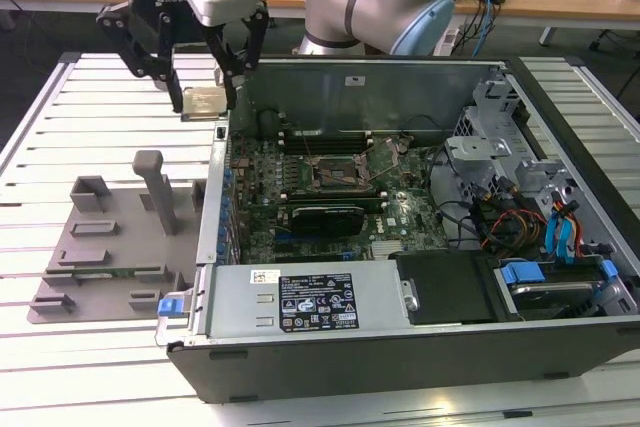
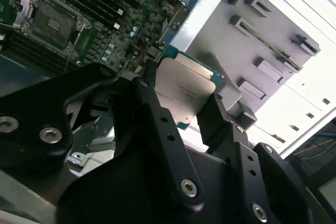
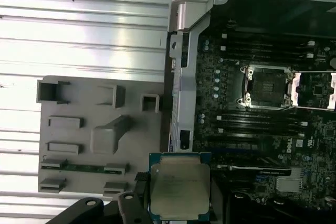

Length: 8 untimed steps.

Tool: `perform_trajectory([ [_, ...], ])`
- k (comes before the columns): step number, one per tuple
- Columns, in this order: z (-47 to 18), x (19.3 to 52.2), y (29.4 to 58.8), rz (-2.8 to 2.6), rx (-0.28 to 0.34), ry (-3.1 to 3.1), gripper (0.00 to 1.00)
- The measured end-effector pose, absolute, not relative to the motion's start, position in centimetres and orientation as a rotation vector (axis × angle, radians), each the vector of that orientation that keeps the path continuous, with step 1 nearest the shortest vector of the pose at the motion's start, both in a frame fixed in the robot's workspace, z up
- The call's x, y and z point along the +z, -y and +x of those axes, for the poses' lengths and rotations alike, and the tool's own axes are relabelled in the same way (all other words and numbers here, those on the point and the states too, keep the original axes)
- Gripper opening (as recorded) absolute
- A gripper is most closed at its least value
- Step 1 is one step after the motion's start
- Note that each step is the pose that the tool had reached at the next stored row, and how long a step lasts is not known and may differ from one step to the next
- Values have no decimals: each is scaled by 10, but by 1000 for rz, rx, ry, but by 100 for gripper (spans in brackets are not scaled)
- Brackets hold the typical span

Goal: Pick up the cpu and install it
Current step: 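Pick up the cpu and move it towards the insertion slot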

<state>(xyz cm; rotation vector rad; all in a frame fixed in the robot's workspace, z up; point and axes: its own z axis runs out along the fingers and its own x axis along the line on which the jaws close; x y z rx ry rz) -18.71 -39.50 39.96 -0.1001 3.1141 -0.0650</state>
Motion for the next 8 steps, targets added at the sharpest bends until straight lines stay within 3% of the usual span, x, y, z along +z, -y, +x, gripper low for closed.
perform_trajectory([
  [8,-159,400,393,-100,-65,-3114,55],
])
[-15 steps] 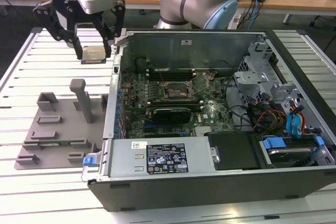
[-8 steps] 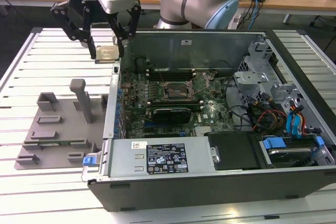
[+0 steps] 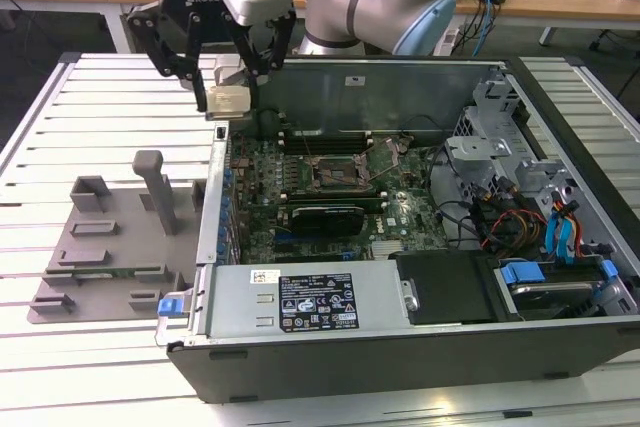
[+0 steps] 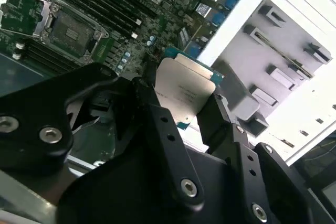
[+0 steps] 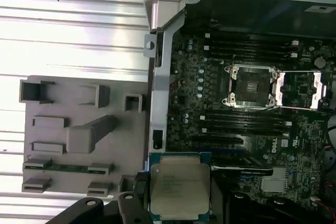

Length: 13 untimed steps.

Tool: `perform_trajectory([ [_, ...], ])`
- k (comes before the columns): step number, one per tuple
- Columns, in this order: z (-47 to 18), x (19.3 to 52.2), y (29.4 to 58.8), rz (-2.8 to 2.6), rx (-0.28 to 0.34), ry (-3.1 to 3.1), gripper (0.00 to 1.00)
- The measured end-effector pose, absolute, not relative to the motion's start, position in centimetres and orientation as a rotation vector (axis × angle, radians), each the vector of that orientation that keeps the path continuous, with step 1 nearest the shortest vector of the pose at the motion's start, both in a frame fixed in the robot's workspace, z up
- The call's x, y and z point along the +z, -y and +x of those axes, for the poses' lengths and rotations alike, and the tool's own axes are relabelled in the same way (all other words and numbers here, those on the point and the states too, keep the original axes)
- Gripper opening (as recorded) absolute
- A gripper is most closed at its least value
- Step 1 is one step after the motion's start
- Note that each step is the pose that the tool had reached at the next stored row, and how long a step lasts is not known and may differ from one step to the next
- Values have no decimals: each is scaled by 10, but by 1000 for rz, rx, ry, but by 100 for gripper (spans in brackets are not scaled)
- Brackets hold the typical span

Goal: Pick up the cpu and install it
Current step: 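Pick up the cpu and move it towards the insertion slot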

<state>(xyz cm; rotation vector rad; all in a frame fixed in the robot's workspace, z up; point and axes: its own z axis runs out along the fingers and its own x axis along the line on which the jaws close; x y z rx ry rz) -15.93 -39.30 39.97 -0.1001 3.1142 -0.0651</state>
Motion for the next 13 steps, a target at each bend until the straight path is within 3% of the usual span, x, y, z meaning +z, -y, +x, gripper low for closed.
perform_trajectory([
  [13,-96,389,374,-100,-86,-3115,55],
])
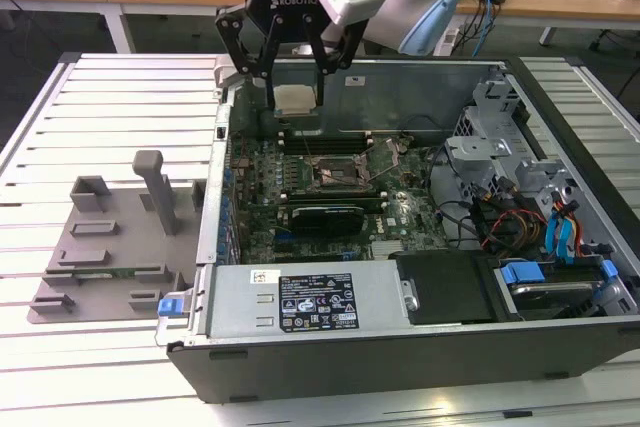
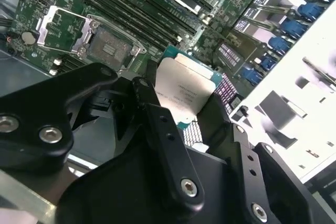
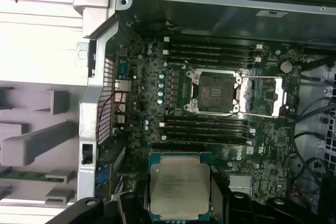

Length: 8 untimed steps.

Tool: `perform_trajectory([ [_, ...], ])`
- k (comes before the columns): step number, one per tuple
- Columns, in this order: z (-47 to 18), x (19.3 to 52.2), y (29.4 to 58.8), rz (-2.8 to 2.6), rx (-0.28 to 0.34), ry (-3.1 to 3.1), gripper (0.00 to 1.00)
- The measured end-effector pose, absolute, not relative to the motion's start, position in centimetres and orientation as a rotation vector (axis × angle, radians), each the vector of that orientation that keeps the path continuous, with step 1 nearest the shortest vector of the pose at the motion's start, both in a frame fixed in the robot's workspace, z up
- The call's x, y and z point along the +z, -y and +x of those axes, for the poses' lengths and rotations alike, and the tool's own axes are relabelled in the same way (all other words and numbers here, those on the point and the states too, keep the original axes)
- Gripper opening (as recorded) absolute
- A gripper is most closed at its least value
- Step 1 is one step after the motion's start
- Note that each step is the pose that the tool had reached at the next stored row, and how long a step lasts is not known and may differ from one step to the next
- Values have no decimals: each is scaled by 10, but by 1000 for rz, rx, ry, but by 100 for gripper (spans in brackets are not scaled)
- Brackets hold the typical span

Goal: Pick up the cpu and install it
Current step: 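Pick up the cpu and move it towards the insertion slot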

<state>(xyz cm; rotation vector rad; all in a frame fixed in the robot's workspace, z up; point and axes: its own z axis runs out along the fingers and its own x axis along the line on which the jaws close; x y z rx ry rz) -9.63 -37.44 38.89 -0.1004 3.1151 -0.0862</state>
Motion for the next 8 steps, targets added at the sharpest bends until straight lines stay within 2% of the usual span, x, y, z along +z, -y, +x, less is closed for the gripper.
perform_trajectory([
  [8,-88,385,372,-100,-89,-3115,55],
])
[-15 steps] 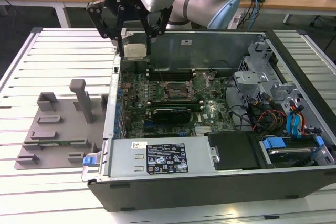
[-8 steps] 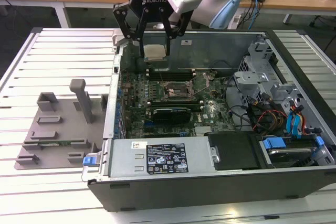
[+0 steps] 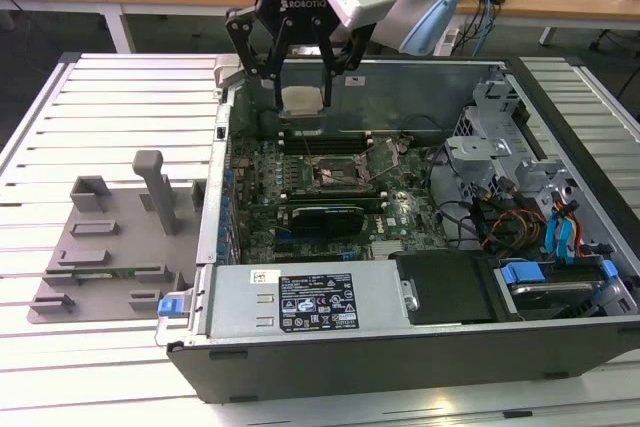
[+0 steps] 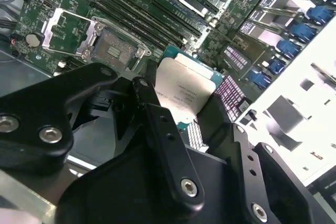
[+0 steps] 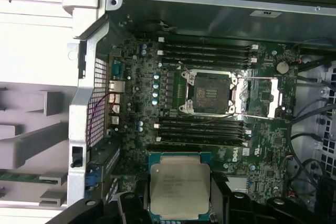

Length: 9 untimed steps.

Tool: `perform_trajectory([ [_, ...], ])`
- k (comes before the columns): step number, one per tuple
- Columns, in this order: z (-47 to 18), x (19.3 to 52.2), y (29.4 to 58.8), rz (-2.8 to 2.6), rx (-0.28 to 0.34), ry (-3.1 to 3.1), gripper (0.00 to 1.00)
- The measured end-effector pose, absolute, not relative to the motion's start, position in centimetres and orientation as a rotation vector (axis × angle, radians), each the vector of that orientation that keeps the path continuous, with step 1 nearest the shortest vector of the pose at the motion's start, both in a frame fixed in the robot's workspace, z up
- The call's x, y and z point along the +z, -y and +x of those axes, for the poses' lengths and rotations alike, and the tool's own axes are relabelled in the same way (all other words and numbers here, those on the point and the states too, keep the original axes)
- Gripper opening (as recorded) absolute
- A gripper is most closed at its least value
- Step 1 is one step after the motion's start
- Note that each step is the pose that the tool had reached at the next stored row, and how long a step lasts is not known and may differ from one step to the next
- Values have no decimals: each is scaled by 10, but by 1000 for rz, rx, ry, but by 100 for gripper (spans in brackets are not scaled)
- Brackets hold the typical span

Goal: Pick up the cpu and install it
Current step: 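Pick up the cpu and move it towards the insertion slot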

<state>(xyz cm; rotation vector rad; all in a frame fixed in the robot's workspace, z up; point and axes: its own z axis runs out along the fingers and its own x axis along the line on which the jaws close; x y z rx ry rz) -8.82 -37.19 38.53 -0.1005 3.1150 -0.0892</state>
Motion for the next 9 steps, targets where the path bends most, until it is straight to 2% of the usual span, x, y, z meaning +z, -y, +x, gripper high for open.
perform_trajectory([
  [9,-83,381,370,-100,-91,-3115,55],
])
